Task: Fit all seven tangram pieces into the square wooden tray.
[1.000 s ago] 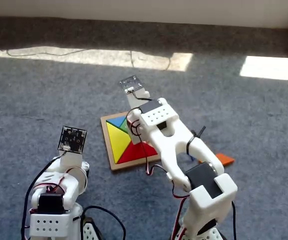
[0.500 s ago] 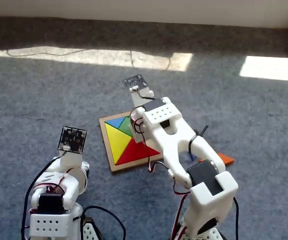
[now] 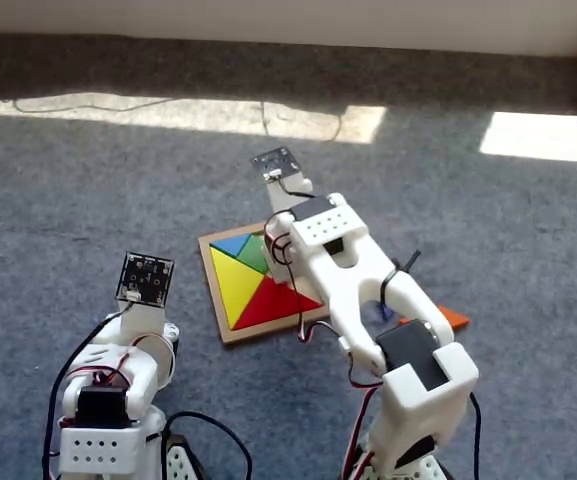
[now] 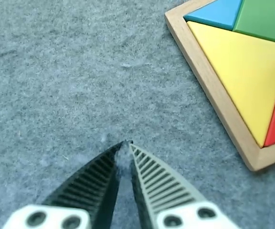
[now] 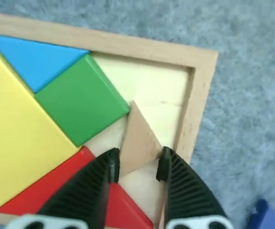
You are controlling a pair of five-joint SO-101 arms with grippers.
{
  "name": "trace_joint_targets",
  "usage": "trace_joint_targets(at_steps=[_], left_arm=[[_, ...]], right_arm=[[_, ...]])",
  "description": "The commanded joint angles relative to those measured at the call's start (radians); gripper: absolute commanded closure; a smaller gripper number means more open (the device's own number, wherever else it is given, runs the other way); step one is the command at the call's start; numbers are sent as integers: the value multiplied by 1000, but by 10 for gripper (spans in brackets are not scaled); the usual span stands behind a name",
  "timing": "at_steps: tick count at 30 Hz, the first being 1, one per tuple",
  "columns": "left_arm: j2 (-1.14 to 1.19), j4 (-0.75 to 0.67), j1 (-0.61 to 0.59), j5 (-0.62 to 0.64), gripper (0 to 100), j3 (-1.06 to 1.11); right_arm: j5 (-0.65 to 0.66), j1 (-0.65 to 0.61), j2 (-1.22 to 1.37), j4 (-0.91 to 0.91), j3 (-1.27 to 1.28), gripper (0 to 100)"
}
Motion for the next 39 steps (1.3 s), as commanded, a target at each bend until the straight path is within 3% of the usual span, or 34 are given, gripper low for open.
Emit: trace_joint_targets(at_steps=[1,25,32,37,39], left_arm=[[-41,-2,-13,-3,994,21],[-44,-6,-33,-8,993,21],[-44,-252,-234,-9,992,18],[-42,-276,-248,-213,992,-44],[-41,-236,-246,-222,991,-117]], right_arm=[[-2,13,-104,-8,-21,993],[-11,7,-239,79,-30,988],[-11,47,-295,122,-21,988],[-11,82,-479,272,-18,990],[-11,99,-556,320,24,990]])
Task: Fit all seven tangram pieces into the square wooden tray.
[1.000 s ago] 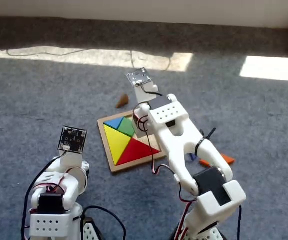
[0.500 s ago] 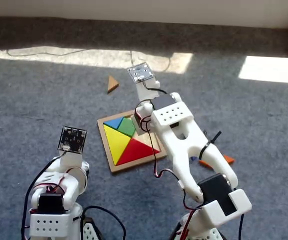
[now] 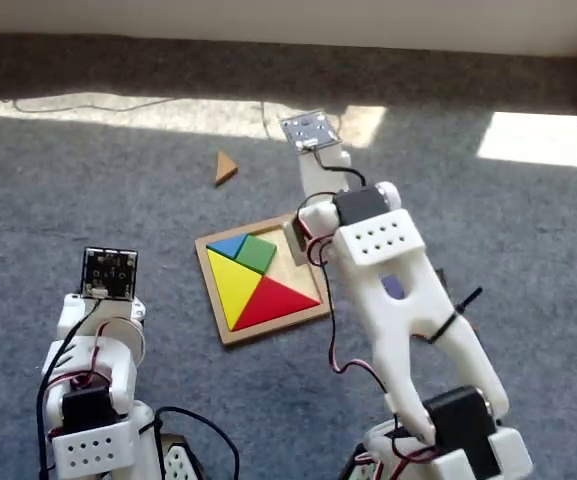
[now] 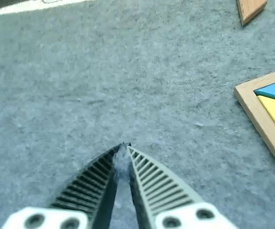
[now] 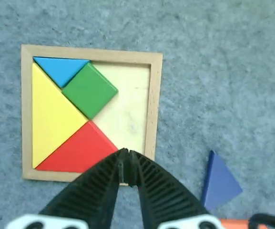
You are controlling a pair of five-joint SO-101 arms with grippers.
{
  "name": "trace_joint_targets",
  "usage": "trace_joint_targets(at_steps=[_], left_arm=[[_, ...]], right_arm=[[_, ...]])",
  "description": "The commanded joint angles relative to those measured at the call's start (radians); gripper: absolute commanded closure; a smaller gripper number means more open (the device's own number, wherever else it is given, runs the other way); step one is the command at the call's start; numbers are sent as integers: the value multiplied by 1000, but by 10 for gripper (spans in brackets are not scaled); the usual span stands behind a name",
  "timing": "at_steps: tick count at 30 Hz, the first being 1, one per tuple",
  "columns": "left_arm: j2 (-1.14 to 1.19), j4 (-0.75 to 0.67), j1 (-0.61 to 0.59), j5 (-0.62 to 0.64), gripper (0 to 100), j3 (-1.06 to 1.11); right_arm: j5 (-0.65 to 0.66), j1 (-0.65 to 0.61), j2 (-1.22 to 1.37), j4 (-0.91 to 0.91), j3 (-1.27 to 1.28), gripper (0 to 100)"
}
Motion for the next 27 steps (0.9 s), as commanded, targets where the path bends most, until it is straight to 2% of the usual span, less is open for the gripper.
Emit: trace_joint_targets(at_steps=[1,6,9,12,15,21,27], left_arm=[[-41,55,-10,-78,980,-157],[-38,195,-2,-84,937,-372],[10,241,53,-133,936,-444],[136,269,101,-137,934,-510],[303,295,128,-135,924,-593],[599,307,140,-132,793,-734],[839,288,142,-132,786,-892]], right_arm=[[-14,44,-180,84,53,990],[-11,130,-354,81,277,990],[-8,189,-461,81,394,990],[-6,234,-562,76,501,990],[-6,286,-651,-5,628,991],[-12,352,-808,-160,889,991],[-14,410,-980,-205,1058,991]])
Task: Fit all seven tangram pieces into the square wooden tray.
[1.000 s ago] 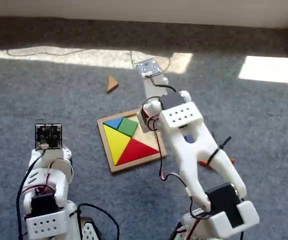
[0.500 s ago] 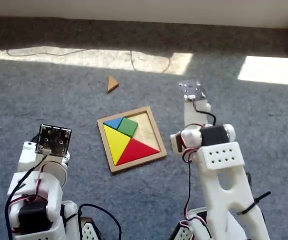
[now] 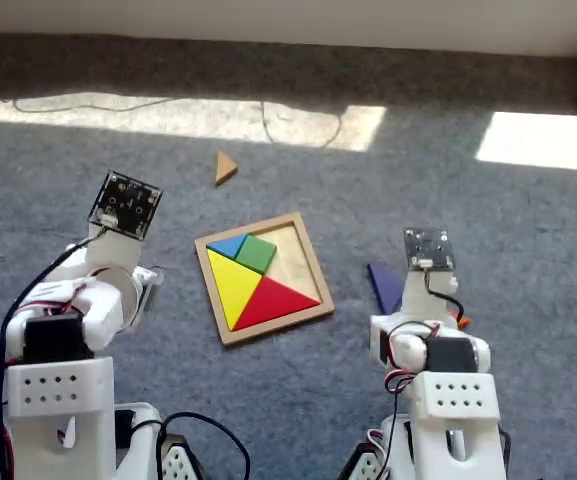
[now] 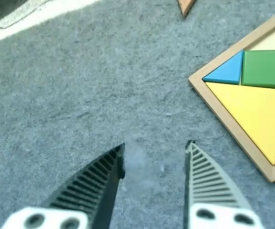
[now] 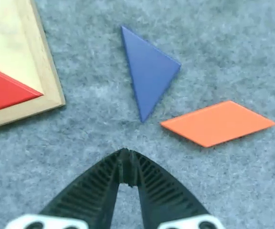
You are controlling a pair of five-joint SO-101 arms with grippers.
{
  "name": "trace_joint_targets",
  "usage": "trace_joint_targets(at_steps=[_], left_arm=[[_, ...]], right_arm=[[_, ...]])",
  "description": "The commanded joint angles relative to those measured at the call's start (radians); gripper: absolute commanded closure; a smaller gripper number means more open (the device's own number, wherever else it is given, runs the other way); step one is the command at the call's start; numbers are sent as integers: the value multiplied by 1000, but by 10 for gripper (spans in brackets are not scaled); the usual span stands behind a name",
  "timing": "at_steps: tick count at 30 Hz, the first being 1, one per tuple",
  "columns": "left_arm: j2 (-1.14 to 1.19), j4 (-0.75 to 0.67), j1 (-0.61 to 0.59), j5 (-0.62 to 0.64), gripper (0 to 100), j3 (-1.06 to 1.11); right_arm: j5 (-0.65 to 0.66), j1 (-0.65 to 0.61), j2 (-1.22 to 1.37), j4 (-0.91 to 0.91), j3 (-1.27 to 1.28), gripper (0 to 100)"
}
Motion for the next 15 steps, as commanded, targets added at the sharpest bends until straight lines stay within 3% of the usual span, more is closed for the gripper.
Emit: trace_joint_targets(at_steps=[1,9,15], left_arm=[[177,-35,15,-6,786,-162],[519,-80,110,0,786,-372],[783,-80,165,87,785,-602]], right_arm=[[-14,41,-107,-51,65,991],[-14,48,-282,-67,262,991],[-14,48,-424,-65,397,993]])
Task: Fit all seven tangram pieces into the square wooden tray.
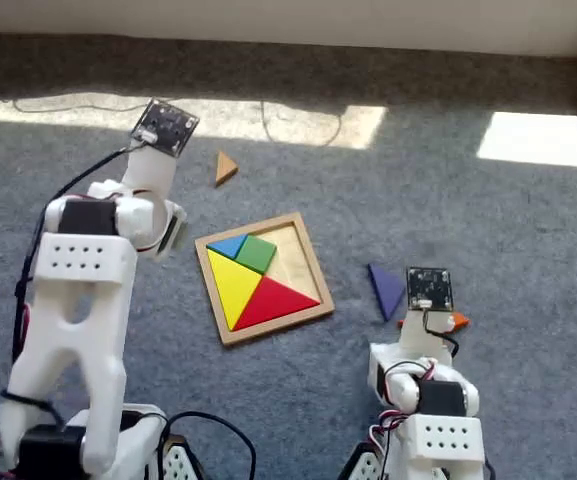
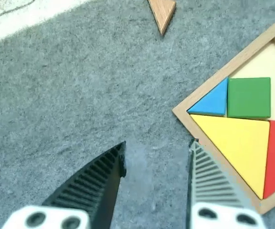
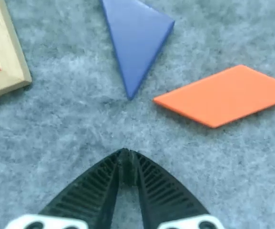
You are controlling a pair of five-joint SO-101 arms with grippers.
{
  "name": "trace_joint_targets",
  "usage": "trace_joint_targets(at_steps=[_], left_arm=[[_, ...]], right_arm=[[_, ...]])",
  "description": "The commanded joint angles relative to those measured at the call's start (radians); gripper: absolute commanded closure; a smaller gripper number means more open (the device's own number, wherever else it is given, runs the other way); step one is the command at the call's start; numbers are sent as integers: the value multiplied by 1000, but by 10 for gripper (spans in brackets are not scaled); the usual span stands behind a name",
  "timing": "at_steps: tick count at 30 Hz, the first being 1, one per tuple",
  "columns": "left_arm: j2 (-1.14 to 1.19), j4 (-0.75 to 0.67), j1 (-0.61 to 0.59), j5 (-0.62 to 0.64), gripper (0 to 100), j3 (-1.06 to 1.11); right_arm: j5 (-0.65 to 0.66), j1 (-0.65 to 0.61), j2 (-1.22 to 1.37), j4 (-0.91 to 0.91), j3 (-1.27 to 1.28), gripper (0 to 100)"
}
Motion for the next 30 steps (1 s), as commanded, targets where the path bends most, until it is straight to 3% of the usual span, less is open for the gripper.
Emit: trace_joint_targets(at_steps=[1,11,17,30], left_arm=[[185,-20,51,46,785,-217],[680,-97,114,130,785,-610],[943,-91,107,132,785,-883],[1222,-40,111,130,784,-1211]], right_arm=[[-8,10,-82,-16,44,993],[-8,12,-340,122,97,993],[-8,12,-355,139,113,993],[-8,12,-355,139,113,993]])
